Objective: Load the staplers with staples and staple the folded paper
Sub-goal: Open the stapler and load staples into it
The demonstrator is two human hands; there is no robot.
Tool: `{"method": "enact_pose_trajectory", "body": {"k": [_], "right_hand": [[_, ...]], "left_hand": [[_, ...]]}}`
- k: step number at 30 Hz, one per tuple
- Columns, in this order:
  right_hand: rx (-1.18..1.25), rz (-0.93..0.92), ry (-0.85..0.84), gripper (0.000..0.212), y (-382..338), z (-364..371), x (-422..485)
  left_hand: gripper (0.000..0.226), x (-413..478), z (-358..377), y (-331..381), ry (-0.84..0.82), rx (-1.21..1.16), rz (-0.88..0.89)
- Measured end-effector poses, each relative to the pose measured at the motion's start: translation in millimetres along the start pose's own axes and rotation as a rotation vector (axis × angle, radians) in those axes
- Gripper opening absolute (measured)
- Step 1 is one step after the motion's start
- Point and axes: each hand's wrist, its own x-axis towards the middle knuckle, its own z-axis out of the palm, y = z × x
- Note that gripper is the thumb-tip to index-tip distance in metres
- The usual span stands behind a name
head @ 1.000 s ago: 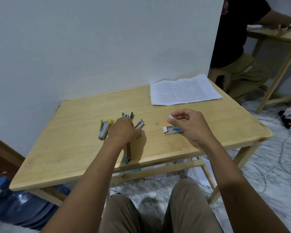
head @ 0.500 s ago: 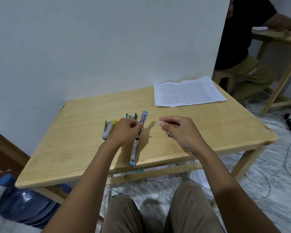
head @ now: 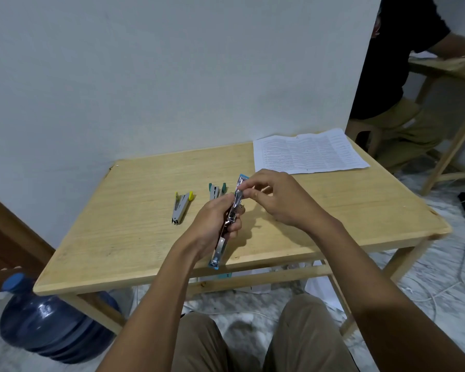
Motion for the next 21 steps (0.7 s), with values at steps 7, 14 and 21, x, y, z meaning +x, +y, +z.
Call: {"method": "enact_pose_trajectory", "body": {"k": [7,14,21], "right_hand": [[-0.168,-0.054,-0.116,0.016,0.8,-3.4,3.0],[-0.175,-0.047,-0.217,0.017,-4.3,-10.0,2.6],[-0.228,-0.033,-0.237,0.014,-3.3,-8.8,2.7]], "left_hand": [[0.029,-2.0,3.7,2.0,-0.015,-0.081,-0.023],[0.024,-4.6,6.0,3.7,-0.022,-0.056,-0.046],[0.022,-7.2,6.6,5.3,-0.038,-0.045,-0.058]]}}
